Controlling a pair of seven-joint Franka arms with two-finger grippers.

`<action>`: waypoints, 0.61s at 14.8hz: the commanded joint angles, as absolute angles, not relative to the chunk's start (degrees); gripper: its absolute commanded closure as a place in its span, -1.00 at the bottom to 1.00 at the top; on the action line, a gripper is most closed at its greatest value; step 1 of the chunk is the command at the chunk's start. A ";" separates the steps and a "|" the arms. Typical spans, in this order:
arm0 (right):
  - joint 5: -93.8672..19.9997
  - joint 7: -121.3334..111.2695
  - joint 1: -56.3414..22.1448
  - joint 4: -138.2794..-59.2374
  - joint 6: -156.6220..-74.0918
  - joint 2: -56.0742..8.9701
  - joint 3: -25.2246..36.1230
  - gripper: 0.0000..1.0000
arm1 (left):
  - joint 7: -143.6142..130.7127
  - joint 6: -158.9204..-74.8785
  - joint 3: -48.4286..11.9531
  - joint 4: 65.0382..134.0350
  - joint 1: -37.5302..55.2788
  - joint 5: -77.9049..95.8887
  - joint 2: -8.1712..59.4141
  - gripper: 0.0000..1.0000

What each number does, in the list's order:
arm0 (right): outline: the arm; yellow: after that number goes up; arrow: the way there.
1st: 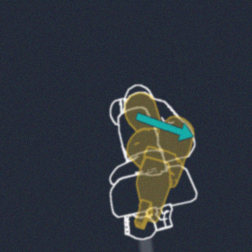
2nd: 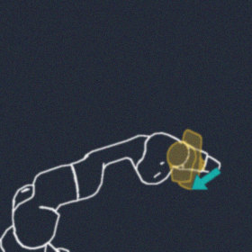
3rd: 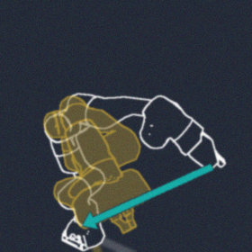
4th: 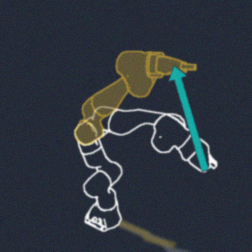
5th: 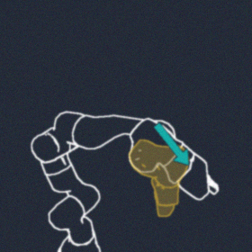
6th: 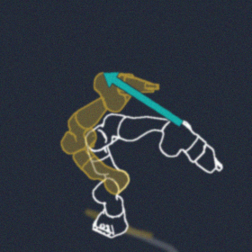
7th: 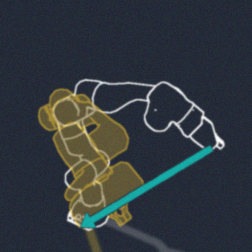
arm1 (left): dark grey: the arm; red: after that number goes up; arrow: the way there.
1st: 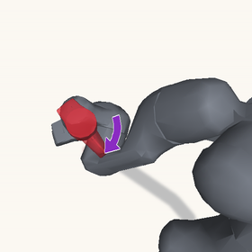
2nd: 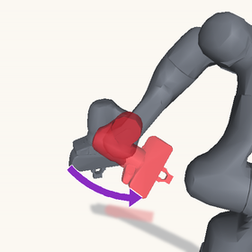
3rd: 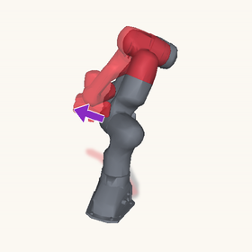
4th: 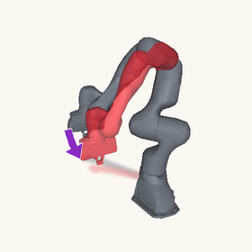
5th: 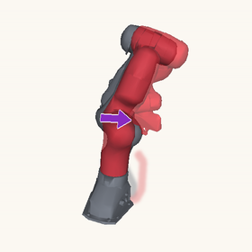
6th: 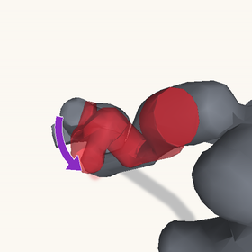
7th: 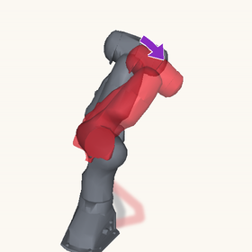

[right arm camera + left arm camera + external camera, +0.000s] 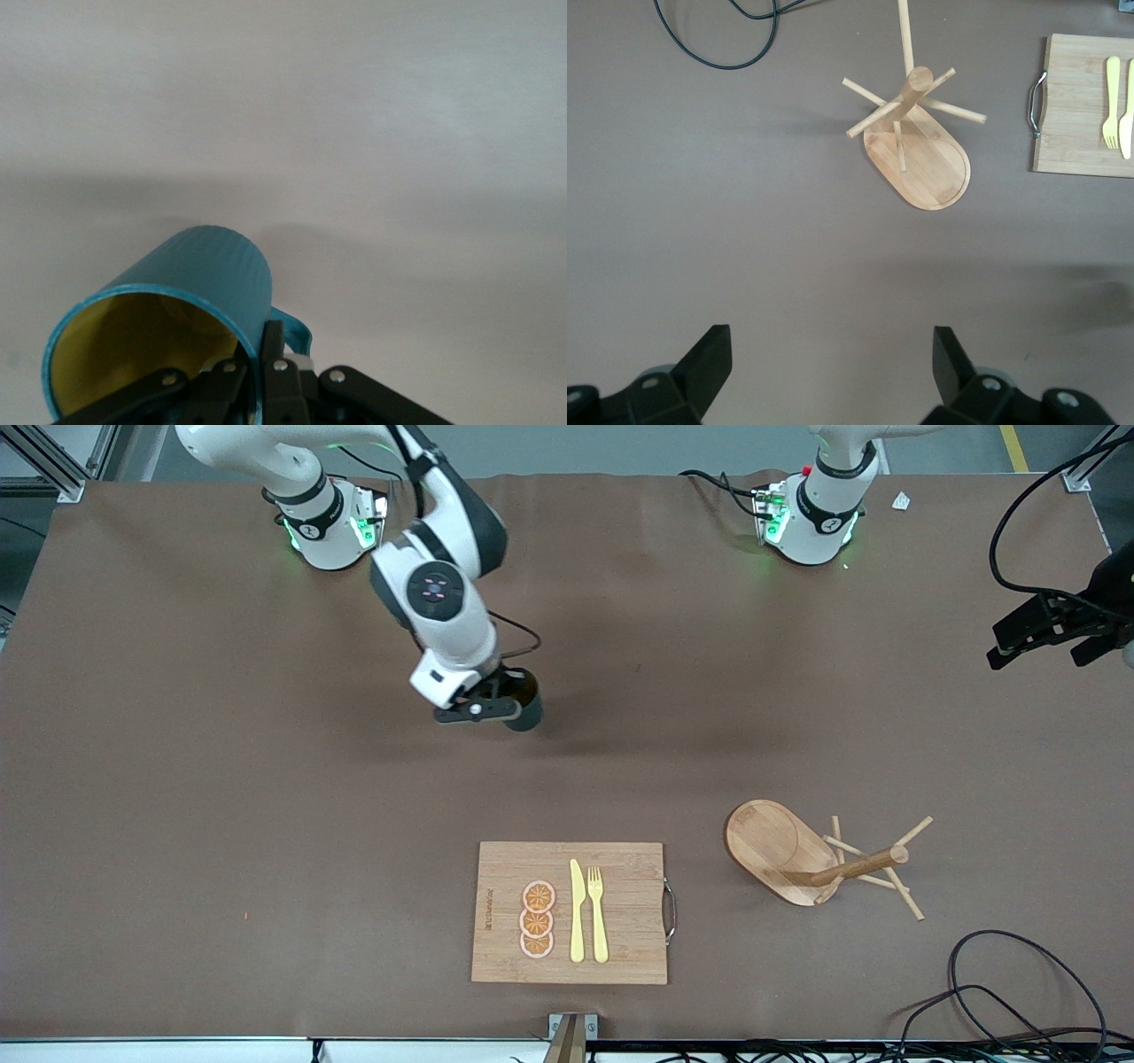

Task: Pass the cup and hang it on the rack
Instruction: 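Lift the teal mug with the right gripper and carry it toward the table middle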

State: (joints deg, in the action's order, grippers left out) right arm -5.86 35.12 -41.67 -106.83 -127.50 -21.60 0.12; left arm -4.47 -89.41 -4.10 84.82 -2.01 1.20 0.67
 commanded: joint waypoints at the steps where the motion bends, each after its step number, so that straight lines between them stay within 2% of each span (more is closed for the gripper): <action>1: -6.68 40.15 -44.46 -97.23 -126.47 -29.16 1.05 1.00 | -3.87 -89.30 -4.22 84.73 -2.37 1.76 0.61 -1.00; 4: -6.16 41.40 -45.53 -92.73 -126.47 -33.47 1.05 1.00 | -4.48 -89.30 -4.22 84.73 -2.29 1.76 0.62 -1.00; 9: -6.50 42.01 -46.93 -89.83 -126.65 -36.38 1.05 1.00 | -4.83 -88.51 -4.22 84.90 -2.63 1.67 0.61 -1.00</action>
